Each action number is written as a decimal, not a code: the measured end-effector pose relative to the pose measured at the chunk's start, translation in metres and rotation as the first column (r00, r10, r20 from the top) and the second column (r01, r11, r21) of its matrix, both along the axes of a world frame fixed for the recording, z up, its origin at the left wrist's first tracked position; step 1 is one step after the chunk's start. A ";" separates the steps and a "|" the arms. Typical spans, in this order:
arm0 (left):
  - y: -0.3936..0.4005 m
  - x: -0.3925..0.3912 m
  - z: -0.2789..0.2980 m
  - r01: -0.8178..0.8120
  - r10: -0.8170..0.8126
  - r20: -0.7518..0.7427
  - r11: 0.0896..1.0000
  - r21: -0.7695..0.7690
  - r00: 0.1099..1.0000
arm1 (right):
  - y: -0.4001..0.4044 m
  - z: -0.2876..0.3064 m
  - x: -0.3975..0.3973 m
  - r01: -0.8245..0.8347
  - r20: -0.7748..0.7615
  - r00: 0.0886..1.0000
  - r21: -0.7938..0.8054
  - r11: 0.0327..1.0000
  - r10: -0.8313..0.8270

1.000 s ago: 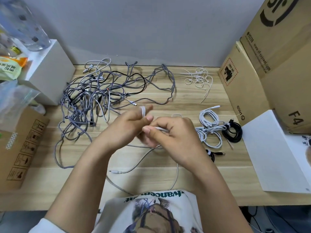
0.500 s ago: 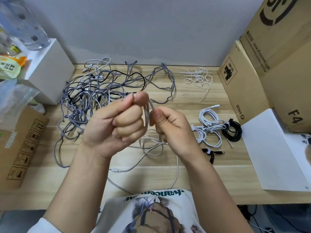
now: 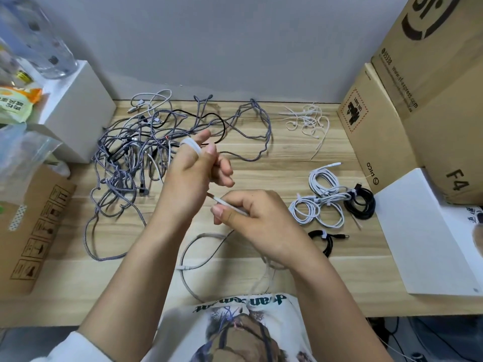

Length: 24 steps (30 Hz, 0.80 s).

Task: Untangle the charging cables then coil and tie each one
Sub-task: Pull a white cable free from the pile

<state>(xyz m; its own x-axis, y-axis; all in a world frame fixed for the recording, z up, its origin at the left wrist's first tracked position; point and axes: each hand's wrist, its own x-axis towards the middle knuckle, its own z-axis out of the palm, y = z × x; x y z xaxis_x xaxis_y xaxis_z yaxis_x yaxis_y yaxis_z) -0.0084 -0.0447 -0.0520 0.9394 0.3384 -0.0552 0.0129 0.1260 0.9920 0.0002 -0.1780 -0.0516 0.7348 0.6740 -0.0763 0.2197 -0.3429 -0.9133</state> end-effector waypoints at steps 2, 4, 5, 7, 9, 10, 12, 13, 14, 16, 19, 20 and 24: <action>0.001 -0.003 -0.003 0.040 -0.025 -0.065 0.972 0.232 0.998 | -0.001 0.005 0.001 0.055 0.008 0.998 0.041 0.998 -0.056; 0.003 -0.007 -0.007 0.133 -0.081 -0.175 0.942 0.309 0.981 | -0.003 0.007 0.003 0.095 0.026 0.995 0.070 0.993 -0.097; 0.004 -0.009 -0.007 0.184 -0.119 -0.220 0.936 0.301 0.968 | -0.004 0.007 0.003 0.110 0.029 0.993 0.092 0.990 -0.113; 0.004 -0.013 -0.005 0.271 -0.207 -0.257 0.931 0.245 0.944 | -0.006 0.008 0.005 0.145 0.006 0.989 0.158 0.977 -0.148; 0.005 -0.017 -0.003 0.363 -0.291 -0.288 0.900 0.241 0.912 | -0.008 0.007 0.006 0.200 -0.013 0.979 0.195 0.960 -0.201; 0.006 -0.018 -0.002 0.420 -0.342 -0.309 0.876 0.238 0.887 | -0.008 0.008 0.006 0.218 -0.029 0.976 0.212 0.953 -0.217; 0.010 -0.022 -0.001 0.542 -0.480 -0.327 0.830 0.131 0.814 | -0.009 0.008 0.008 0.234 -0.082 0.972 0.255 0.938 -0.221; 0.013 -0.023 0.000 0.599 -0.559 -0.313 0.799 0.041 0.768 | -0.010 0.007 0.009 0.247 -0.092 0.969 0.260 0.934 -0.230; 0.016 -0.024 0.001 0.651 -0.641 -0.272 0.756 -0.065 0.718 | -0.010 0.006 0.011 0.259 -0.083 0.966 0.255 0.932 -0.246; 0.021 -0.025 0.002 0.717 -0.770 -0.107 0.628 -0.305 0.629 | -0.009 0.002 0.014 0.265 -0.060 0.964 0.274 0.924 -0.259; 0.023 -0.021 0.002 0.755 -0.824 0.216 0.331 -0.567 0.524 | -0.009 0.001 0.017 0.226 -0.008 0.973 0.281 0.933 -0.233; 0.021 -0.019 0.003 0.765 -0.807 0.326 0.223 -0.604 0.492 | -0.009 0.000 0.019 0.206 0.024 0.975 0.248 0.947 -0.219; 0.015 -0.010 0.017 0.704 -0.621 0.538 0.030 -0.709 0.569 | -0.012 -0.009 0.021 0.168 0.060 0.983 0.075 0.983 -0.173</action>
<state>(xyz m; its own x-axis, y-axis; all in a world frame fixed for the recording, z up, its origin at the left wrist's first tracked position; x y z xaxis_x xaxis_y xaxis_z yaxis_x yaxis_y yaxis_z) -0.0185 -0.0293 -0.0346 0.7498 -0.6163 0.2406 0.5168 0.7727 0.3686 0.0213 -0.1898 -0.0609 0.8412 0.5405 0.0187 0.2241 -0.3170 -0.9216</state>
